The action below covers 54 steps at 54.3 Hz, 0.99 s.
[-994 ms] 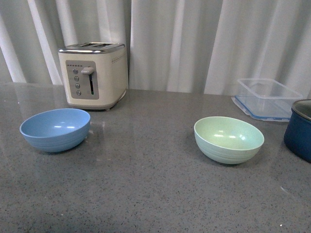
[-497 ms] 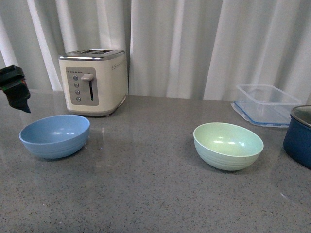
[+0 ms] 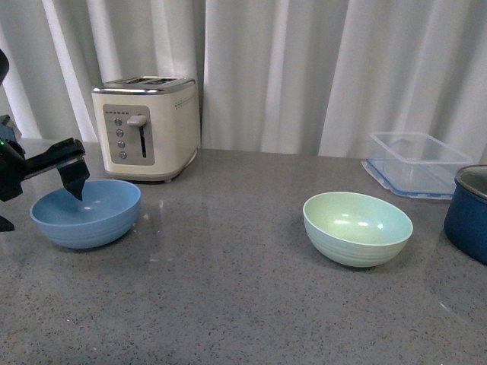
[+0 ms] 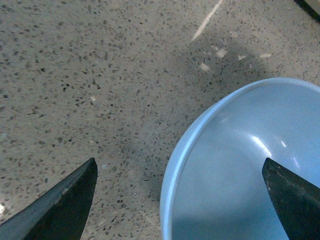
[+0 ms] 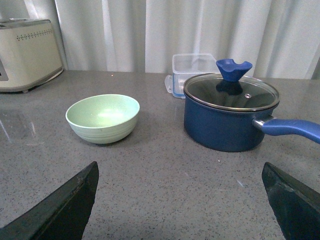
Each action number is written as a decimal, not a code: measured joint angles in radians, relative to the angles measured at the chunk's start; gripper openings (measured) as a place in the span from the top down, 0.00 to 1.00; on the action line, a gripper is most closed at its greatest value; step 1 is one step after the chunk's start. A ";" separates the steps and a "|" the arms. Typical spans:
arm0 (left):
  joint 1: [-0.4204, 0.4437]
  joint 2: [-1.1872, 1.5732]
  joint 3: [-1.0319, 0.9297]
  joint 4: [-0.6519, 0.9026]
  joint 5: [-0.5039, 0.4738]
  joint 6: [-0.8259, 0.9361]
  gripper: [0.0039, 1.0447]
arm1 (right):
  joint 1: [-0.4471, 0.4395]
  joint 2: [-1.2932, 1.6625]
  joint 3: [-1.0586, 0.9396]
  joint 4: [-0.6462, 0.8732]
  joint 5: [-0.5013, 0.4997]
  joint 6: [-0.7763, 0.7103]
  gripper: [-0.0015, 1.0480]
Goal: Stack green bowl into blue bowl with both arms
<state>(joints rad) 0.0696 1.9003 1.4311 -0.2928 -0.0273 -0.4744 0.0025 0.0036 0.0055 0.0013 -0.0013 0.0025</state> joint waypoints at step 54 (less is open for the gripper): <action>-0.097 -0.023 0.089 -0.060 0.048 -0.021 0.97 | 0.000 0.000 0.000 0.000 0.000 0.000 0.10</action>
<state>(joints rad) -0.0277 1.8778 1.5196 -0.3527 0.0208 -0.4957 0.0025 0.0036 0.0055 0.0013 -0.0013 0.0025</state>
